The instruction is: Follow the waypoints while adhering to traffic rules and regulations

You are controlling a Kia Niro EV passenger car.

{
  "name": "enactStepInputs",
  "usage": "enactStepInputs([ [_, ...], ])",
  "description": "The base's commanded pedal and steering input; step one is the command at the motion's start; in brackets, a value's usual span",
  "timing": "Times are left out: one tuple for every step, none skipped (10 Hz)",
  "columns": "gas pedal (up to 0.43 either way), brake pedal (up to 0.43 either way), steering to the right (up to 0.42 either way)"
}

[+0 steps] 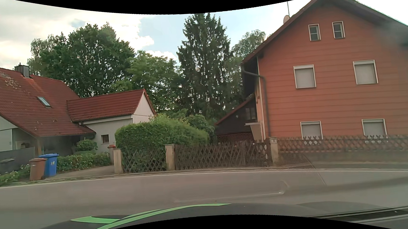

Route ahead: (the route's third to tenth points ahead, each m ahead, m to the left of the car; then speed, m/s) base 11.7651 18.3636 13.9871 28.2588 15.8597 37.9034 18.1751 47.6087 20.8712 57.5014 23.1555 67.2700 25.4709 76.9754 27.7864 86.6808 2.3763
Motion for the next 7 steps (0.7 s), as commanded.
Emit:
enactStepInputs([
  [0.169, 0.0, -0.546],
  [0.169, 0.0, -0.567],
  [0.169, 0.0, -0.598],
  [0.169, 0.0, -0.62],
  [0.169, 0.0, -0.629],
  [0.169, 0.0, -0.63],
  [0.169, 0.0, -0.63],
])
